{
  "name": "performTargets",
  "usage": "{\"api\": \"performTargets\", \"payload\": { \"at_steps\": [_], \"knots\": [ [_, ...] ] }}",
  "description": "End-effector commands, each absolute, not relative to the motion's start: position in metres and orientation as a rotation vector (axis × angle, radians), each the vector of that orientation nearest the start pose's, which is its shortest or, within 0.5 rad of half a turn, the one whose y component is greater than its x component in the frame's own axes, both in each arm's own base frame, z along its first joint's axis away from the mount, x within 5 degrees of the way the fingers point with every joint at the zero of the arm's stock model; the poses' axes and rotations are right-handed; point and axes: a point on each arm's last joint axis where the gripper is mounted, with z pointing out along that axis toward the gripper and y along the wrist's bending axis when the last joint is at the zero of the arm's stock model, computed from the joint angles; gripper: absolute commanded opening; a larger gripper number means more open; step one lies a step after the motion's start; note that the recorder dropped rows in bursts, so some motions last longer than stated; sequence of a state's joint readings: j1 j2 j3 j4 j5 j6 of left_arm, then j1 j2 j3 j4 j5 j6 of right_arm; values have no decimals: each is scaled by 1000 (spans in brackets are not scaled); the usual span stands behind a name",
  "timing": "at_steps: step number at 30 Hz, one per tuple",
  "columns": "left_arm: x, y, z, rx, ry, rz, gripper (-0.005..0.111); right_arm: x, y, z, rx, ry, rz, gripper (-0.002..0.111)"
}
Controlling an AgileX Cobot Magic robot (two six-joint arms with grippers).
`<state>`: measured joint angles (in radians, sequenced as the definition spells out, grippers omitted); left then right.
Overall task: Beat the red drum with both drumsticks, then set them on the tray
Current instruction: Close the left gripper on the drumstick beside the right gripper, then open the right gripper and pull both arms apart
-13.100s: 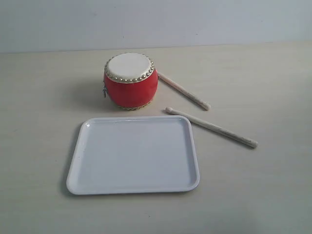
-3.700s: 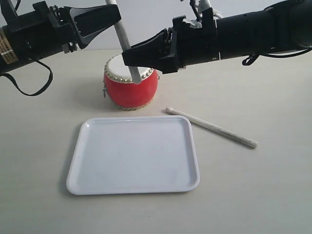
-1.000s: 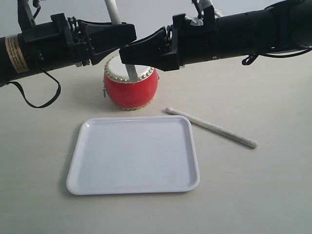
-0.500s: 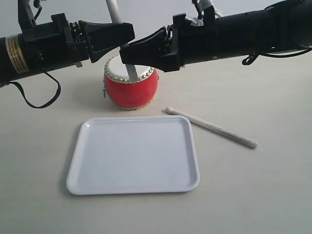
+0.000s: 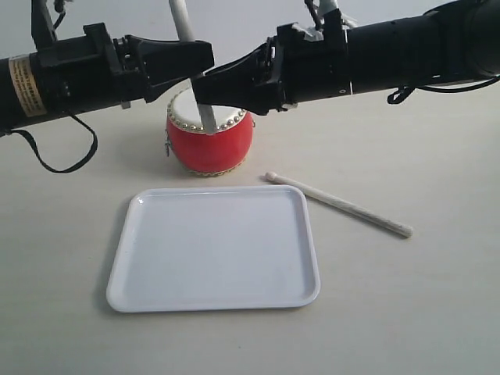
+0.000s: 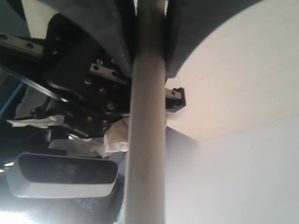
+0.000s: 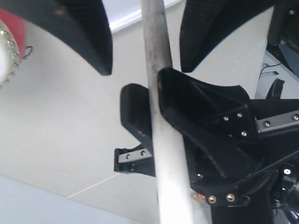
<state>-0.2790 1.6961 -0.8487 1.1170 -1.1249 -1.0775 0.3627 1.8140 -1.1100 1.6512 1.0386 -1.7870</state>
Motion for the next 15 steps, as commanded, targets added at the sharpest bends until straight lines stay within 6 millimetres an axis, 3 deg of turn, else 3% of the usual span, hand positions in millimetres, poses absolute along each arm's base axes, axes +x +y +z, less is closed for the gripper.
{"api": "performTargets", "payload": {
  "at_steps": [1, 4, 7, 11, 15],
  "knots": [
    [293, -156, 253, 753, 1669, -1079, 0, 315, 199, 250, -986, 1727, 1190, 58],
    [291, -153, 261, 788, 1731, -995, 0, 316, 196, 253, -989, 1765, 1109, 62],
    [287, -146, 270, 800, 1803, -868, 0, 318, 186, 255, -991, 1875, 906, 62],
    [292, -132, 269, 725, 1933, -651, 0, 322, 167, 265, -917, 1995, 594, 62],
    [293, -129, 267, 715, 2007, -614, 0, 326, 152, 278, -895, 2143, 377, 62]
  ]
}}
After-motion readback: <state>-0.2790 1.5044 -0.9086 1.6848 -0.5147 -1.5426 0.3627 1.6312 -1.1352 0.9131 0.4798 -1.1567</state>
